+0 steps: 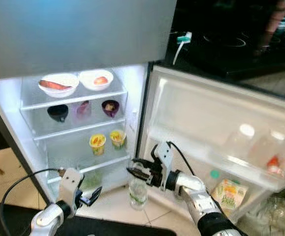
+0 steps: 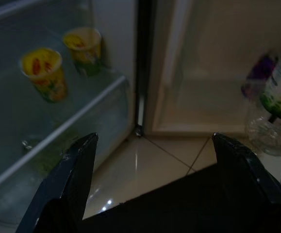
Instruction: Restocking fridge
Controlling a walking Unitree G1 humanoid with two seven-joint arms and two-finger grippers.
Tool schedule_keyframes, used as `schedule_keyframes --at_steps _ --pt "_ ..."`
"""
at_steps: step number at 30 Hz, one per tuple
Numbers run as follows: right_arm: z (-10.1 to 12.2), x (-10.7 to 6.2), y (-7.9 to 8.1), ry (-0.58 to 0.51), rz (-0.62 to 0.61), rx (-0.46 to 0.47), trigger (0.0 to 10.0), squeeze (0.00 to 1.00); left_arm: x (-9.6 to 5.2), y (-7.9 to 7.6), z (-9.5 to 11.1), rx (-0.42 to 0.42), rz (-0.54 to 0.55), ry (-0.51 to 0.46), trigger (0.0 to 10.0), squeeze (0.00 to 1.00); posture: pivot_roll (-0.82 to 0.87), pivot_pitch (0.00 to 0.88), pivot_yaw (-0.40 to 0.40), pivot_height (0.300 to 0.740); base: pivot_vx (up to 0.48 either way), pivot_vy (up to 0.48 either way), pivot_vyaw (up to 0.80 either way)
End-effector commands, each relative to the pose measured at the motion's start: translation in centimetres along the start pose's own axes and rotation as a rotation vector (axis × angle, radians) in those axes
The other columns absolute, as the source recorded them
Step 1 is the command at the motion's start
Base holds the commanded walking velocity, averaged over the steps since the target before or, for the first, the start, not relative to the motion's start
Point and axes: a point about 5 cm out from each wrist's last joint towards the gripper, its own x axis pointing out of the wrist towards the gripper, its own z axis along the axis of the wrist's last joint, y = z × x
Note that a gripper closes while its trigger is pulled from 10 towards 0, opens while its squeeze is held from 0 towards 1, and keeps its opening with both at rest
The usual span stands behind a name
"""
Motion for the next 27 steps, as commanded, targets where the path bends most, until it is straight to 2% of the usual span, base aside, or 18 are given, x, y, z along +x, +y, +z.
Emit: schedule_keyframes --at_steps 1,8,16,27 --pt "-0.2 0.0 -0.1 0.005 -0.011 -0.005 10.0 0.0 0.2 -0.1 0.3 0.021 -0.02 -0.006 10.0 0.0 -0.01 0.033 -0.055 0.583 0.0 0.0 0.0" --pt "0.4 0.0 -0.6 -0.022 -0.057 -0.019 10.0 0.0 0.9 -0.6 0.9 0.036 -0.053 -0.031 10.0 0.0 -0.01 0.031 -0.055 0.553 0.0 0.0 0.0" --pt "0.9 -0.4 -1.3 -0.051 -0.087 -0.03 10.0 0.0 1.7 -0.9 1.9 0.053 -0.074 -0.073 10.0 0.0 -0.02 0.025 -0.057 0.553 0.0 0.0 0.0" --pt "1.4 0.0 -1.6 -0.062 -0.108 -0.049 10.0 0.0 2.5 -1.4 3.1 0.078 -0.105 -0.126 10.0 0.0 -0.02 0.031 -0.059 0.508 0.0 0.0 0.0"
